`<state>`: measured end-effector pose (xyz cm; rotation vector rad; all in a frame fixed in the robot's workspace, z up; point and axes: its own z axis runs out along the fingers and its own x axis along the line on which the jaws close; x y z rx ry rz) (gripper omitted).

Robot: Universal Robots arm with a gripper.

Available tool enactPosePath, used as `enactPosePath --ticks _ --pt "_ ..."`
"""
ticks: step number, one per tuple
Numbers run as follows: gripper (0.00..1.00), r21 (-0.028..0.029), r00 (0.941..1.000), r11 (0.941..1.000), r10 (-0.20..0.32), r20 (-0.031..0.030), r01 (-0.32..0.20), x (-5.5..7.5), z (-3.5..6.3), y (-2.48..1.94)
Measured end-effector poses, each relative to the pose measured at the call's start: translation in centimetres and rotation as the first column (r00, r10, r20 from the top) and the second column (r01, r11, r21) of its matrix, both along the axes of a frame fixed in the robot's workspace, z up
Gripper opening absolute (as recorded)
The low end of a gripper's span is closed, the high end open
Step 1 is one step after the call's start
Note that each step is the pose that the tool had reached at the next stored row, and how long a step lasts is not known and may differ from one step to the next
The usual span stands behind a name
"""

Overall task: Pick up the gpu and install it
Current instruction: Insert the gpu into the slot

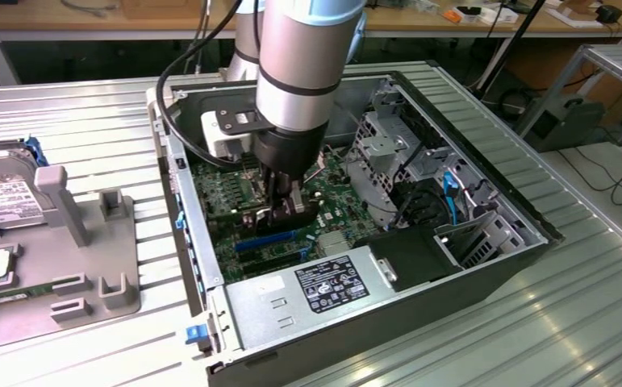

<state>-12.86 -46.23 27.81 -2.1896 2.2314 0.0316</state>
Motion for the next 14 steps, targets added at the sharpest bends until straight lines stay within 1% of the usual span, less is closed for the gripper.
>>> enactPosePath --ticks 9,14 --pt "0.27 0.0000 1.0000 1.0000 0.000 0.0000 0.000 0.01 -0.37 -0.02" --pt "0.27 0.0000 1.0000 1.0000 0.000 0.0000 0.000 0.01 -0.83 -0.05"
